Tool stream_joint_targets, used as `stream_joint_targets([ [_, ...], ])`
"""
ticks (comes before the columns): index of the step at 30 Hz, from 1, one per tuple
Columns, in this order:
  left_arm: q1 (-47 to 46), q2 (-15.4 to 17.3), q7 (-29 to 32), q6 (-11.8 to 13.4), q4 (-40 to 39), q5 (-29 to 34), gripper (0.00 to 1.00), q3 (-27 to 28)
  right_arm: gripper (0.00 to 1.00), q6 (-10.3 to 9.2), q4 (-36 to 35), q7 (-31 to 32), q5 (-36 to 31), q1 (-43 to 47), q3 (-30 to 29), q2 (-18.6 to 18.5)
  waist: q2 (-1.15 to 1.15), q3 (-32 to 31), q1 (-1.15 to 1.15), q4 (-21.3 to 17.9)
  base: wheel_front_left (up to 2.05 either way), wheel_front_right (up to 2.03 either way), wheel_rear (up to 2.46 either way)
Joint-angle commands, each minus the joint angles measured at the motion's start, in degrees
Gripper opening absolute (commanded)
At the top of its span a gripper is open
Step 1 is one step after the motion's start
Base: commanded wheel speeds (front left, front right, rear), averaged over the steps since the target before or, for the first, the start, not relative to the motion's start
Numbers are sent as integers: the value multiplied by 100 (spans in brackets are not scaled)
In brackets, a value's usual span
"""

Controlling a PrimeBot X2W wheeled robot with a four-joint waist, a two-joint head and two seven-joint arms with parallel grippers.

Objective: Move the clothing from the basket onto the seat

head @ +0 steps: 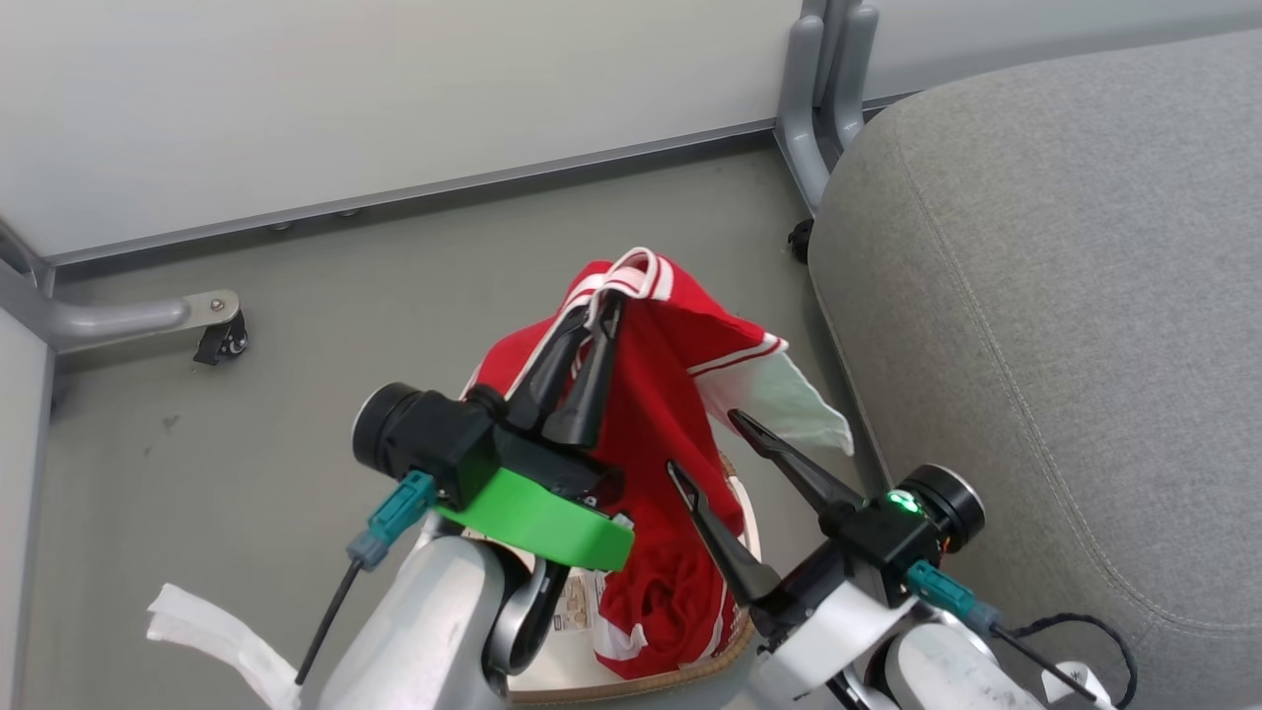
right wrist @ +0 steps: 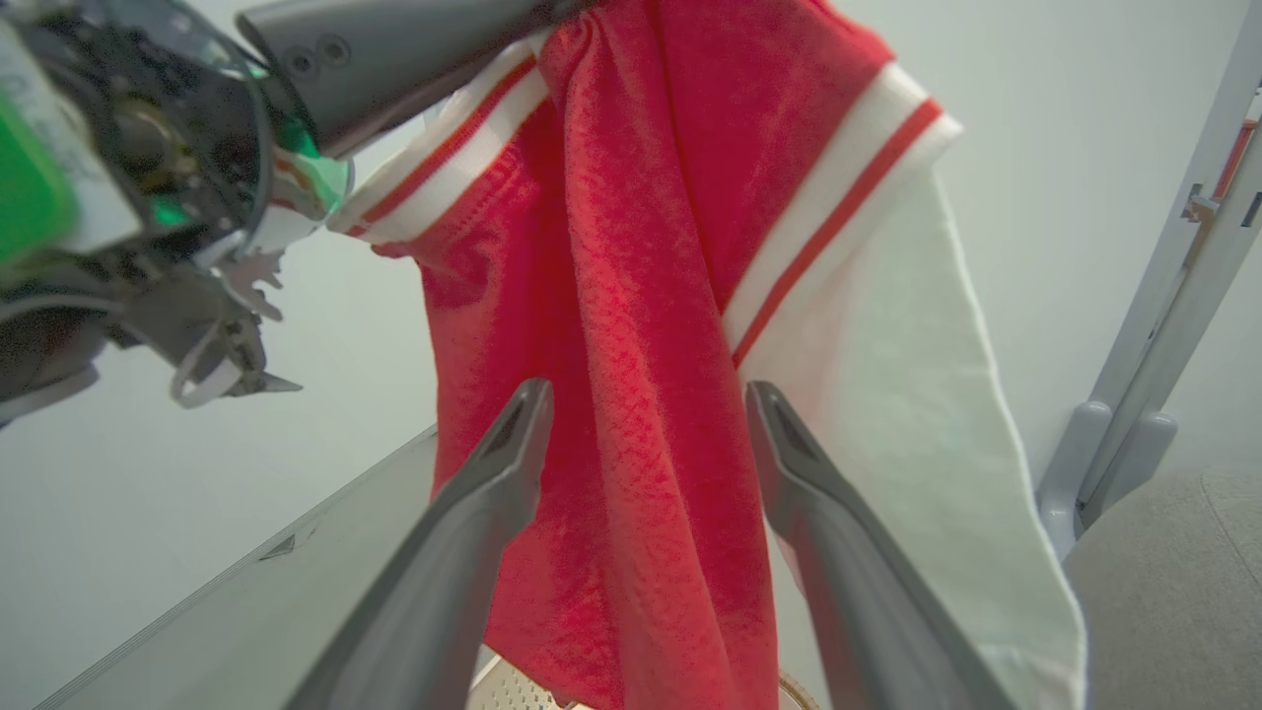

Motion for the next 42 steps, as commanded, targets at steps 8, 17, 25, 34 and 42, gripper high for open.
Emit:
stream_joint_targets([
  [8,-334,2,61,83,-201,-112,0,-480,100,-3,931,-11,-31,-299,-16,16,9,-29,1,139,0,0,0],
  [17,-426,3,203,186,-404,-185,0,-786,95,-3,1635,-12,-34,-259,-169,66,9,-65,1,266,0,0,0],
  [25,-345,145,270,293,-442,-55,0,-846,0,-3,1638,-12,53,-229,-32,88,9,-82,1,258,0,0,0],
  [34,-303,281,264,483,-362,8,0,-776,0,-4,1457,-12,178,-136,52,25,9,-33,1,195,0,0,0],
  [42,-315,384,410,730,-84,142,100,-725,0,-4,1419,-12,205,-226,23,26,9,64,1,114,0,0,0],
])
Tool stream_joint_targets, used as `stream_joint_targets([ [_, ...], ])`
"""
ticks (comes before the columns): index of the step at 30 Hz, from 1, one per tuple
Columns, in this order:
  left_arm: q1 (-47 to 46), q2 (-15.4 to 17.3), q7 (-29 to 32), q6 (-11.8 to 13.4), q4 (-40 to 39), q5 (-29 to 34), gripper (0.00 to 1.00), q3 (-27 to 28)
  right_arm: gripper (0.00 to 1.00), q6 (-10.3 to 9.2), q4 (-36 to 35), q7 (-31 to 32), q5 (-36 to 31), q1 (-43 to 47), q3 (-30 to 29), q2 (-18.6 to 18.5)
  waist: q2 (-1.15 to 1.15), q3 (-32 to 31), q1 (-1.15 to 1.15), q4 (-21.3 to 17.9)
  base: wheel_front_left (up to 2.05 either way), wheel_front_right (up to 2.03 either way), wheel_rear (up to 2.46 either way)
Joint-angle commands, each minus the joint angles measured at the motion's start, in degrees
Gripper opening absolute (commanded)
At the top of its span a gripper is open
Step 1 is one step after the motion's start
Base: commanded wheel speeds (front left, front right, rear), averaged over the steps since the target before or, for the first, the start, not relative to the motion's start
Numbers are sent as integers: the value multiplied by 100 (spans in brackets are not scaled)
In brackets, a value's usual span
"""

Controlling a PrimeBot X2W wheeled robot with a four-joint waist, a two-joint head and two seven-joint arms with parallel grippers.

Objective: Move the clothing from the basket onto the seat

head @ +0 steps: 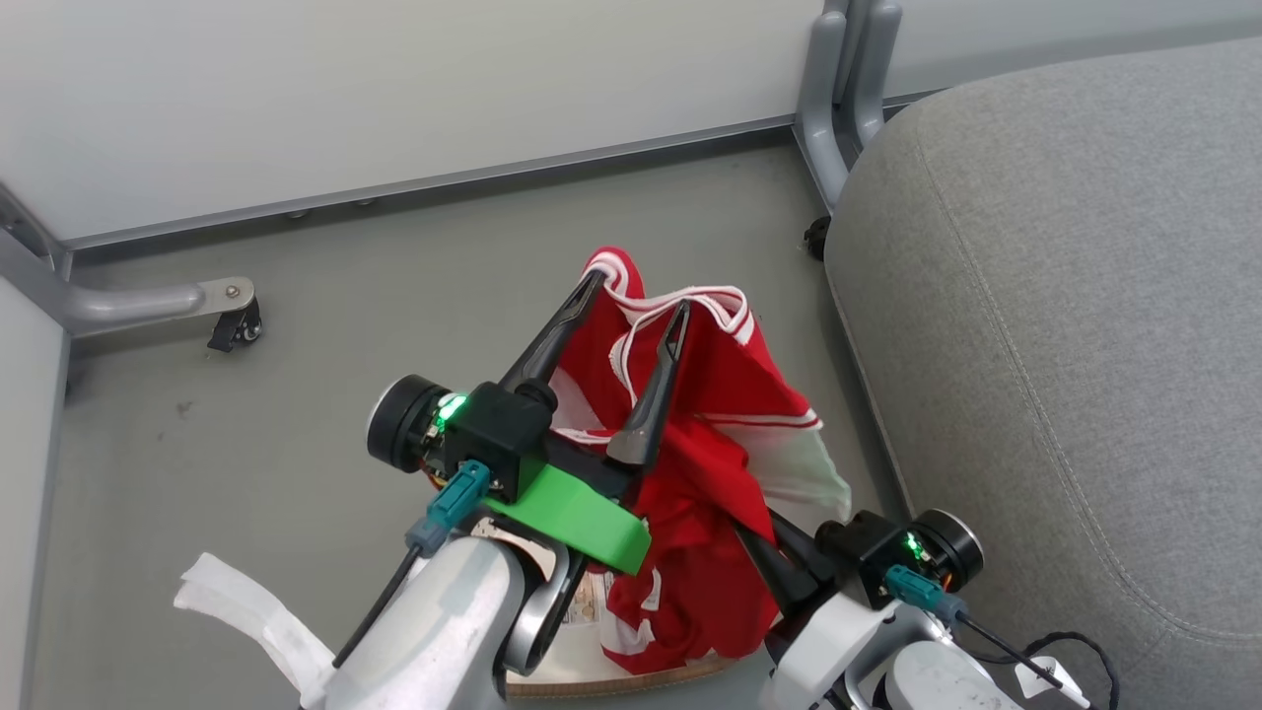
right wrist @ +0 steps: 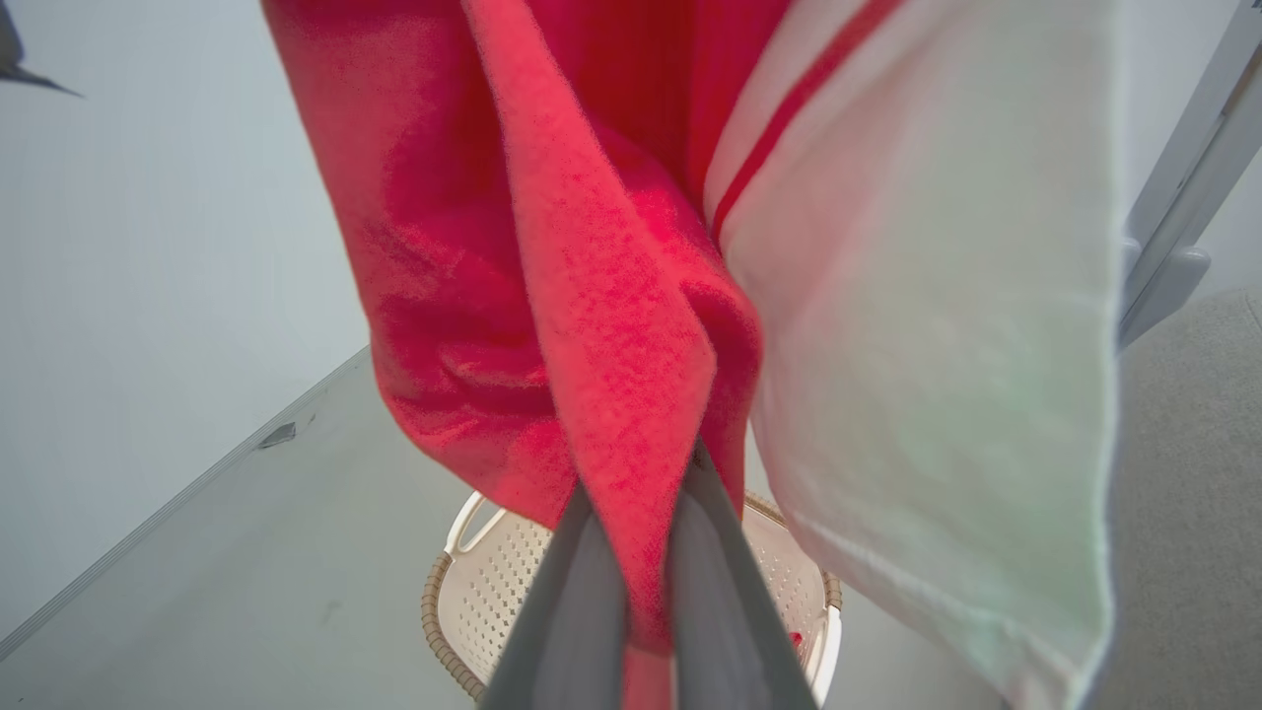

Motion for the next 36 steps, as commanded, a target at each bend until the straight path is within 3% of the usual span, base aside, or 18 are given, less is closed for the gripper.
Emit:
stream_joint_targets([
  [1,-7,69,26,33,54,49,100,2,0,-5,-29,-12,32,-48,-4,-15,9,30,0,-28,0,0,0],
  [23,-54,190,-65,105,124,12,100,-9,0,-6,-187,-12,-12,-120,-182,3,9,151,0,-127,0,0,0],
  [36,174,536,-288,235,379,211,100,57,0,-6,-1173,-12,14,-321,-641,-37,9,477,0,-436,0,0,0],
])
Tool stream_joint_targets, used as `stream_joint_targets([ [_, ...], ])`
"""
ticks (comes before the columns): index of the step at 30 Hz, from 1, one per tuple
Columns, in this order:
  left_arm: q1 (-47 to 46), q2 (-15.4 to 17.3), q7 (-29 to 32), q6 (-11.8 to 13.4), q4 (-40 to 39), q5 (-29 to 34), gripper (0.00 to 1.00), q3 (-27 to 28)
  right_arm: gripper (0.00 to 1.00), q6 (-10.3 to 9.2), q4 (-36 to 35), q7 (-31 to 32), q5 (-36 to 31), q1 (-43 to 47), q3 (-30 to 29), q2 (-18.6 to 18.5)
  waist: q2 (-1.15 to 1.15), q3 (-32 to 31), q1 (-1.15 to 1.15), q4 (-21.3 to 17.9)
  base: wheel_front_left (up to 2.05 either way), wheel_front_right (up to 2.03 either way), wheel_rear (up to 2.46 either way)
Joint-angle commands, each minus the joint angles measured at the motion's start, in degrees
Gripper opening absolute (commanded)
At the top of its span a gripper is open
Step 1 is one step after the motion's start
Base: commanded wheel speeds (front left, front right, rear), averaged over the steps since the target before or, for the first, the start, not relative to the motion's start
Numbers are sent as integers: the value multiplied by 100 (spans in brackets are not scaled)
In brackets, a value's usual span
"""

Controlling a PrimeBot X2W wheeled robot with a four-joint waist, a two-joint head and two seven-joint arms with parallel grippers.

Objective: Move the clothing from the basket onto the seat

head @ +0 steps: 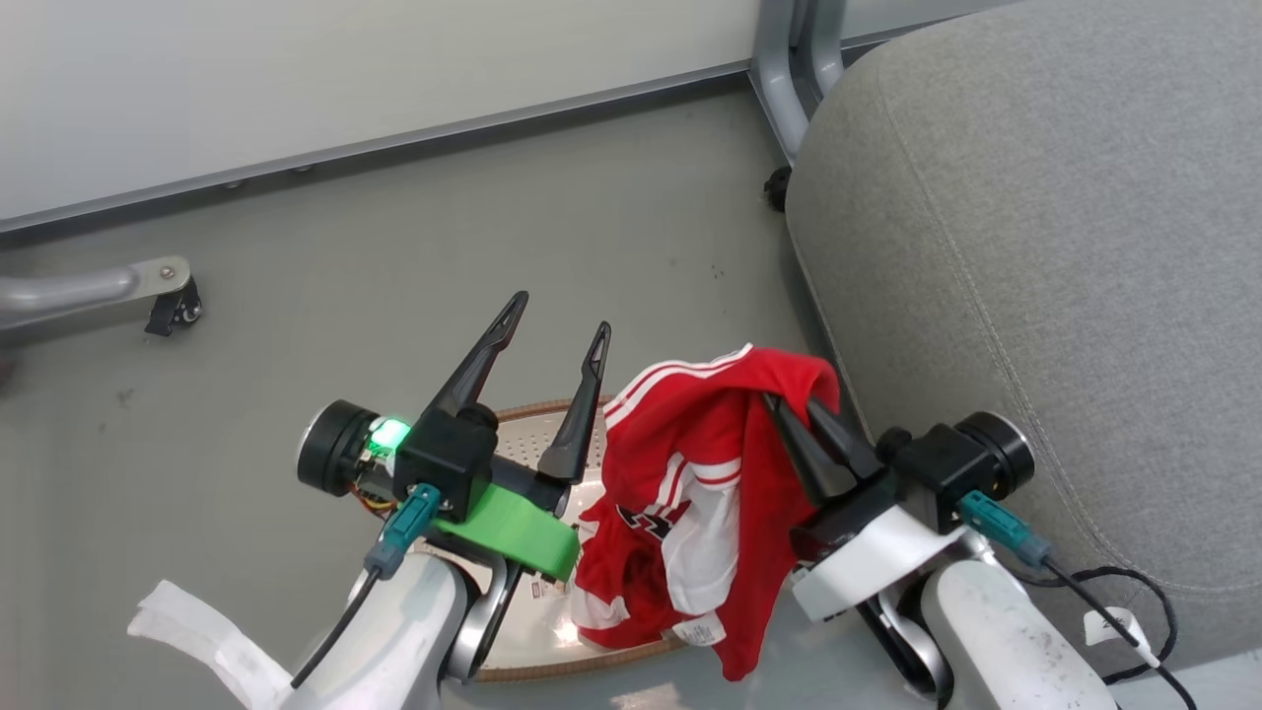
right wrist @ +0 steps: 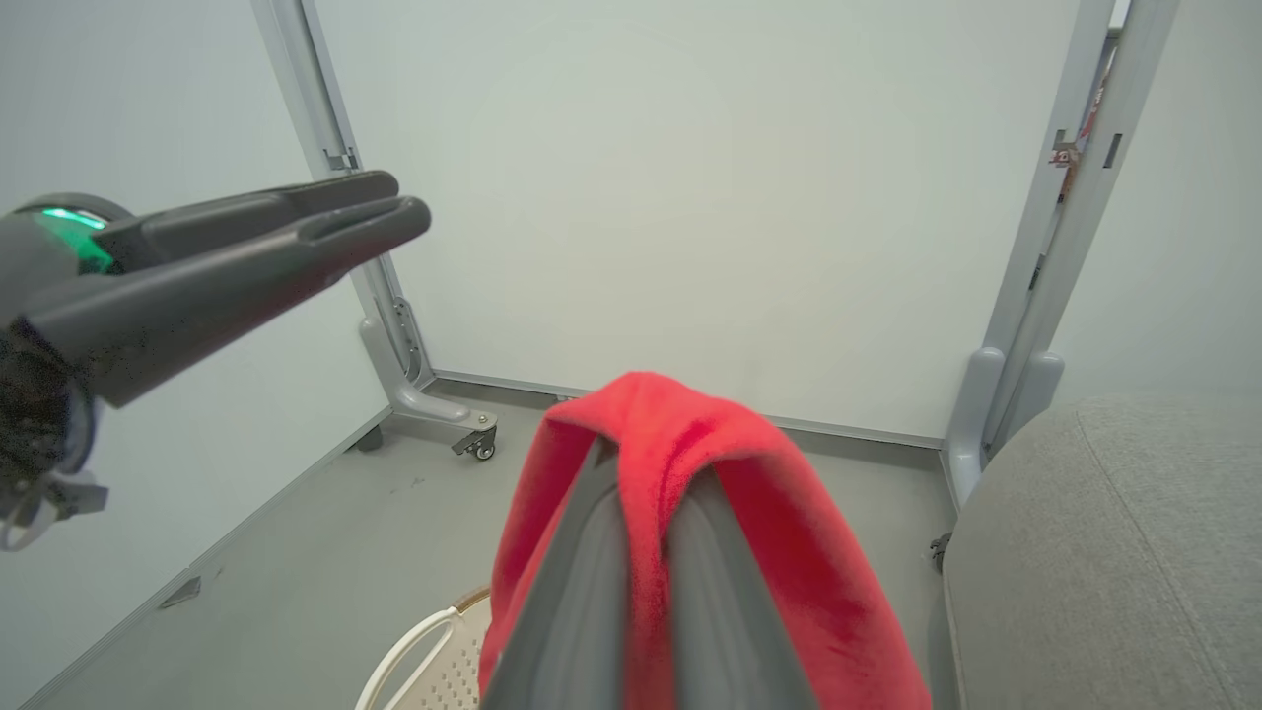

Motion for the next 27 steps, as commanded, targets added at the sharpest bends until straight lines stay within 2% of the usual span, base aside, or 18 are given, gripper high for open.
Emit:
stream_joint_targets([
  [1,104,9,-45,5,31,-81,100,34,0,-5,-124,-13,31,-93,-82,-35,9,122,0,-144,0,0,0],
  [11,246,246,-141,-238,94,-13,100,2,0,-5,-1050,-13,-45,91,-622,-127,9,505,0,-816,0,0,0],
  [19,341,516,-159,-610,116,208,100,-250,0,-6,-1624,-14,9,522,-1262,-2,9,709,0,-1554,0,0,0],
  [27,524,689,-163,-818,40,350,100,-438,0,-6,-1938,-14,70,959,-1473,71,9,813,0,-2347,0,0,0],
])
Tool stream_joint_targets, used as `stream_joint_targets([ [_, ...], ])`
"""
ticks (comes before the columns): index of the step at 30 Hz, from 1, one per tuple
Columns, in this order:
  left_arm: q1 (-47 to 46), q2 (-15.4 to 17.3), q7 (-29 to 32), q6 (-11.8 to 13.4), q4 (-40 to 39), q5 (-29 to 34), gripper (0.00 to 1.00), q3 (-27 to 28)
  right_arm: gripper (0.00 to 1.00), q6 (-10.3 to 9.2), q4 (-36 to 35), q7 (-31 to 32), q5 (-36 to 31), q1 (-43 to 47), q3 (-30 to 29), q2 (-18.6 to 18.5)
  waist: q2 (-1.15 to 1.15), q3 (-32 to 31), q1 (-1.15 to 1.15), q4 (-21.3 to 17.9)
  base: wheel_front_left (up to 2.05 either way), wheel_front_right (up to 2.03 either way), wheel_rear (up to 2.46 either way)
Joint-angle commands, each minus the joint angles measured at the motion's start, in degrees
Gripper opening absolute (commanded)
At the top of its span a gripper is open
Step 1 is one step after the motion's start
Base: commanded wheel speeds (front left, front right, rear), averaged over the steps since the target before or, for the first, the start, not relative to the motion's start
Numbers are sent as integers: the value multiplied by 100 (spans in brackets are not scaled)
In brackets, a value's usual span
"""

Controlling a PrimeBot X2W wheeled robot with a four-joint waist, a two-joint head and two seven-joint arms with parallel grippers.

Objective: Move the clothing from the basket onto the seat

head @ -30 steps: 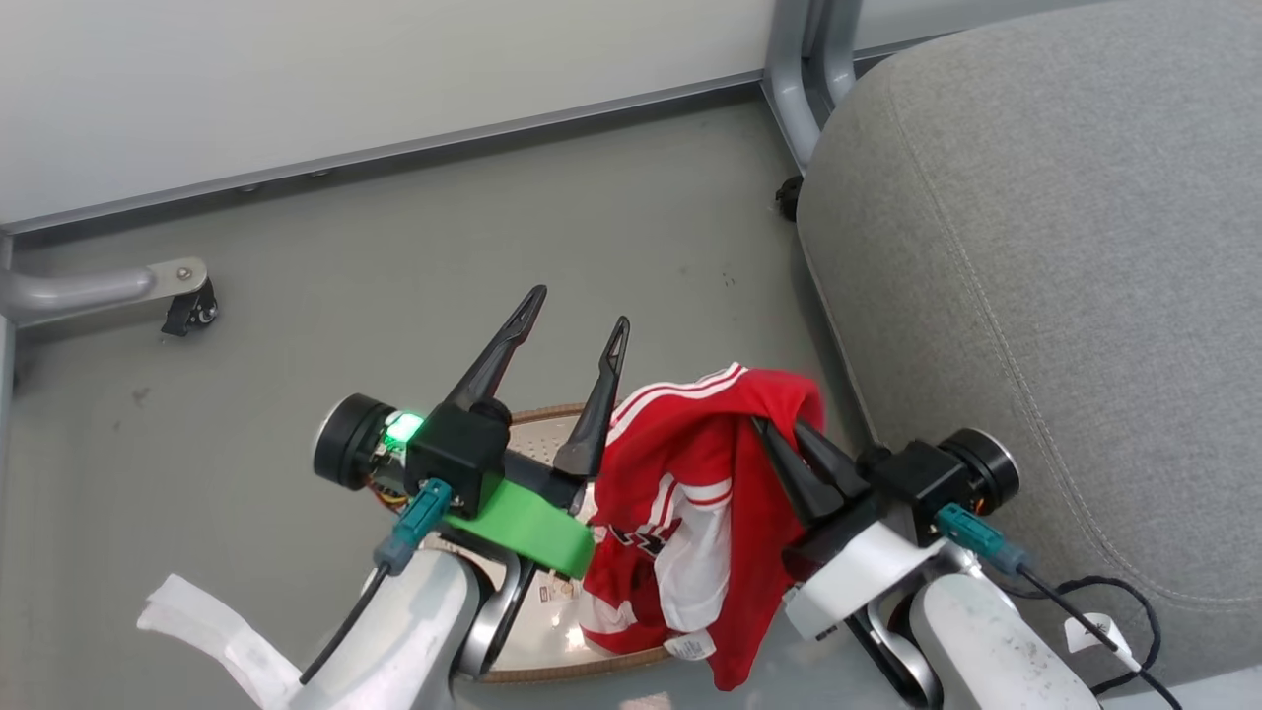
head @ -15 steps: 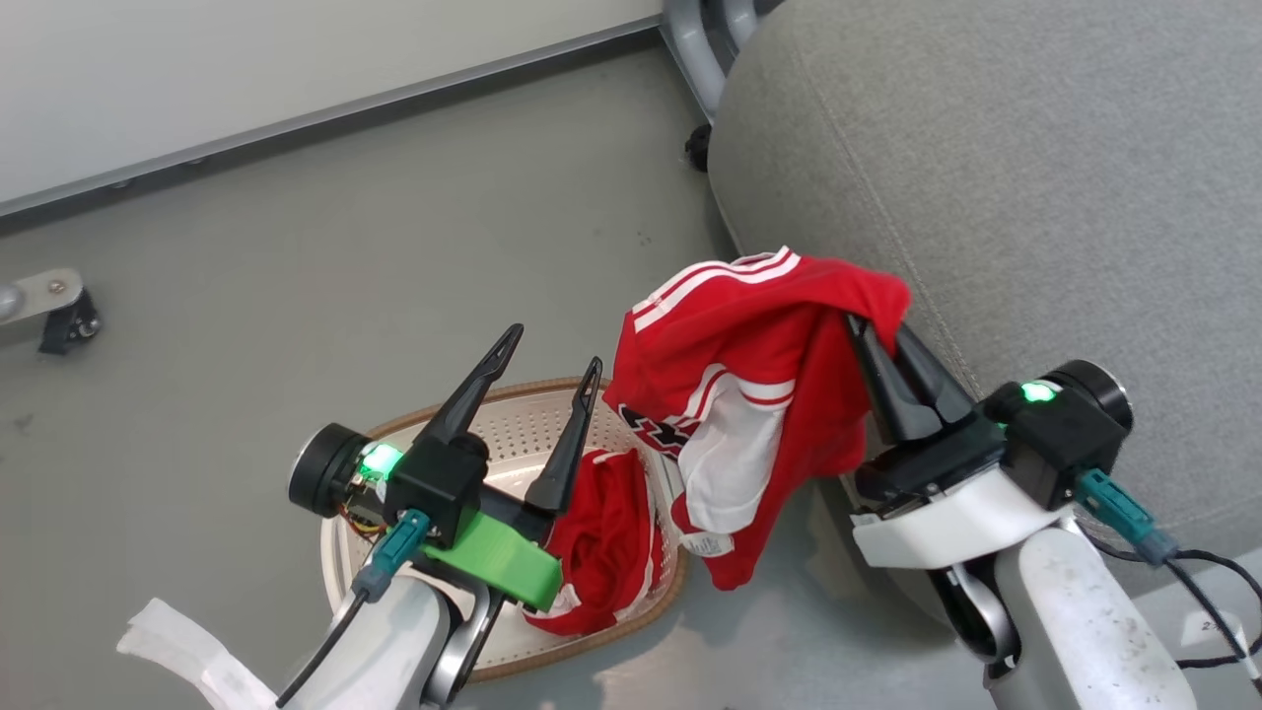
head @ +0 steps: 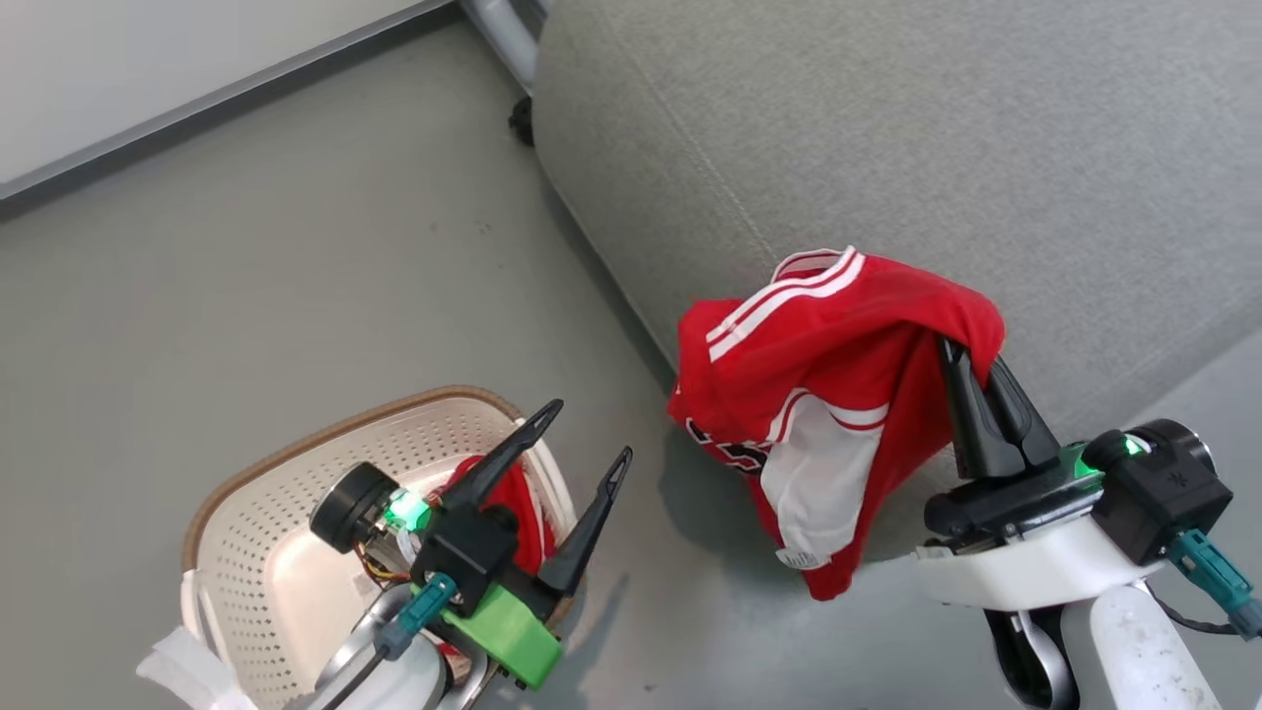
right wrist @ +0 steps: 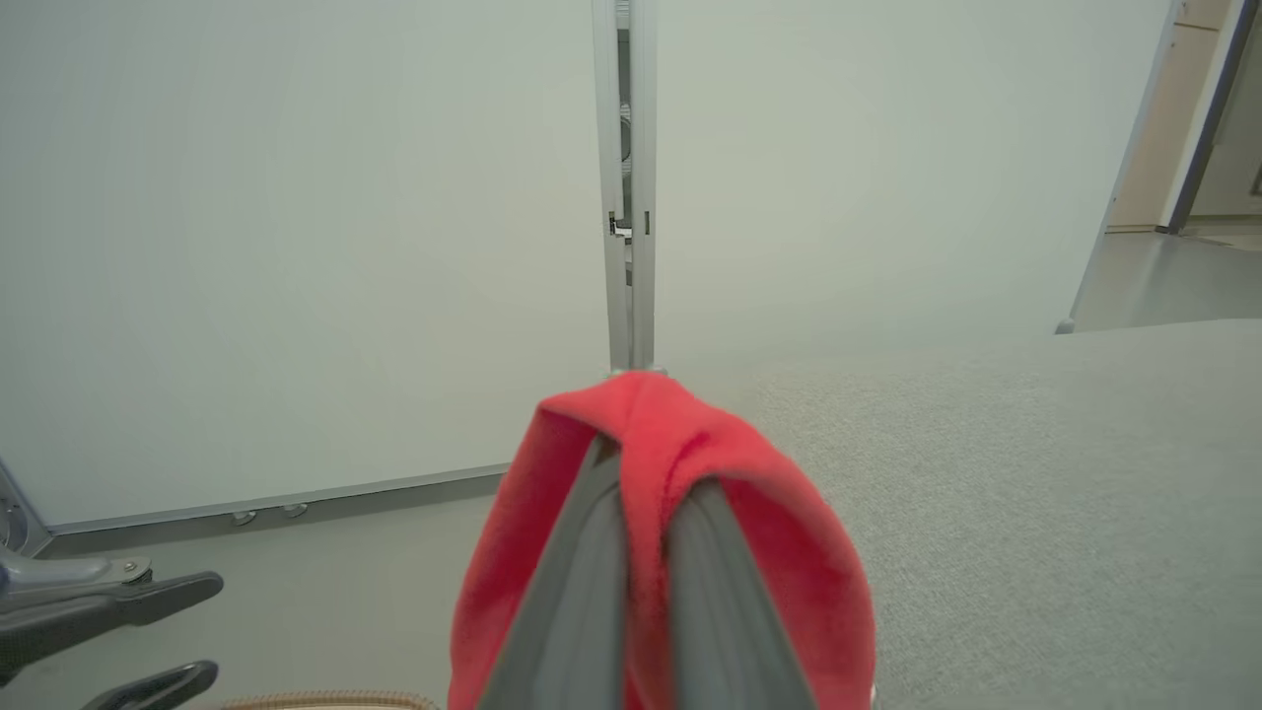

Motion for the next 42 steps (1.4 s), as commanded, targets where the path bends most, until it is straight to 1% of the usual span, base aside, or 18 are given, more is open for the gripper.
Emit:
stream_joint_targets([
  [1,61,88,-17,-53,-60,69,100,-13,0,-6,-76,-14,28,100,-3,20,9,168,0,-560,0,0,0],
  [6,126,186,-12,-162,-204,159,100,-115,0,-6,-246,-14,173,325,-42,28,9,220,0,-971,0,0,0],
  [12,-40,169,-12,-319,-158,202,100,-397,0,-6,-563,-14,343,588,-396,26,9,305,0,-1021,0,0,0],
  [15,-146,183,-13,-367,-149,204,100,-539,0,-6,-726,-14,531,498,-538,27,9,400,0,-1027,0,0,0],
  [17,-198,216,-3,-384,-167,218,100,-607,0,-5,-829,-14,627,300,-596,27,9,508,0,-1024,0,0,0],
  [21,-346,328,69,-378,-296,287,100,-617,0,-5,-870,-13,395,-357,-720,26,9,867,0,-1002,0,0,0],
  [24,-510,415,194,-388,-474,372,100,-637,0,-6,-730,-13,332,-1111,-982,-66,9,1267,0,-748,0,0,0],
  [25,-569,449,248,-395,-532,398,100,-652,0,-6,-695,-13,486,-1371,-1098,-66,9,1403,0,-649,0,0,0],
  [26,-622,496,292,-401,-592,406,100,-660,0,-6,-628,-13,656,-1691,-1249,-82,9,1541,0,-548,0,0,0],
  [29,-787,624,418,-398,-777,452,100,-652,0,-6,-289,-11,884,-2562,-1555,-455,9,1929,0,-281,0,0,0],
  [33,-924,719,524,-369,-986,504,100,-618,0,-6,331,-9,960,-3649,-1922,-1036,9,2337,0,9,0,0,0],
  [35,-988,744,552,-359,-1050,538,100,-620,0,-6,648,-8,881,-4010,-2074,-1258,9,2487,0,135,0,0,0],
  [38,-1056,742,549,-344,-1108,563,100,-633,0,-6,1144,-7,741,-4360,-2204,-1435,9,2648,0,271,0,0,0],
  [42,-1150,695,517,-324,-1082,588,100,-647,0,-6,2112,-8,584,-4409,-2194,-1398,9,2759,0,389,0,0,0],
])
